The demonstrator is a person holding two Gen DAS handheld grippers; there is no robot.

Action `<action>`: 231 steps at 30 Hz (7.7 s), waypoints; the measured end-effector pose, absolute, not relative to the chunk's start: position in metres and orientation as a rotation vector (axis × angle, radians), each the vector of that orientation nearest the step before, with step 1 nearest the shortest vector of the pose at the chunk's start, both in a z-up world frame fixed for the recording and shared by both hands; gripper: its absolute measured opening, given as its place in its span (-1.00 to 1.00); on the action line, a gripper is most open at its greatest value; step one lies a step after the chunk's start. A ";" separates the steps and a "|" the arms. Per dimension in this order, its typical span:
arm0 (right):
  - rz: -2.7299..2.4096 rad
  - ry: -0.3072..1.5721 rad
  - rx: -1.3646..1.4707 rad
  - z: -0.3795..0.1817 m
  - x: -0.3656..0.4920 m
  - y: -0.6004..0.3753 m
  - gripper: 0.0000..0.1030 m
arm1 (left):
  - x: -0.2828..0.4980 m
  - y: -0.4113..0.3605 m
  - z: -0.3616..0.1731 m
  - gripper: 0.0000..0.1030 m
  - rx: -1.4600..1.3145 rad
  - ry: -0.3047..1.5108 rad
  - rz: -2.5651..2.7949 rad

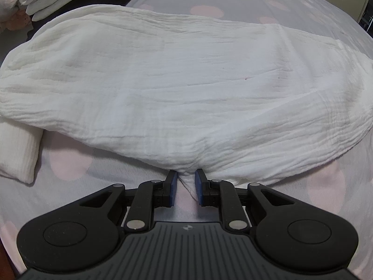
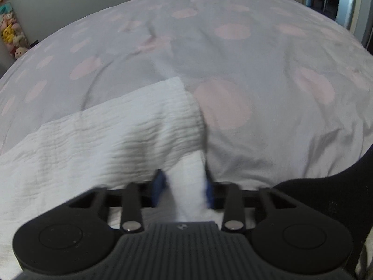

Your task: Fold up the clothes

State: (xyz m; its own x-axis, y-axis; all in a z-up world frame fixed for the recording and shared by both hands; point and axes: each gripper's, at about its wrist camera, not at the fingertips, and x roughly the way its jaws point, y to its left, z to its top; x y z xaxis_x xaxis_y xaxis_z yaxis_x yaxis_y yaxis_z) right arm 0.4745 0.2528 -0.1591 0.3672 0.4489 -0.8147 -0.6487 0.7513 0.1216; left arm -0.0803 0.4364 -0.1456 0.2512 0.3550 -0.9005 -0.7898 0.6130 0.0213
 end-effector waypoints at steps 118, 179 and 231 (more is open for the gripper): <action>1.016 0.590 -0.527 -0.113 0.173 0.251 -0.14 | 0.057 0.482 -0.096 -0.87 -0.721 0.694 0.521; 1.190 1.056 -0.039 -0.123 0.131 0.326 -0.13 | -0.223 0.516 -0.072 0.12 -0.794 0.551 1.103; 0.855 1.165 0.277 -0.074 0.110 0.104 -0.84 | -0.188 0.343 -0.129 -0.75 -0.947 0.645 0.906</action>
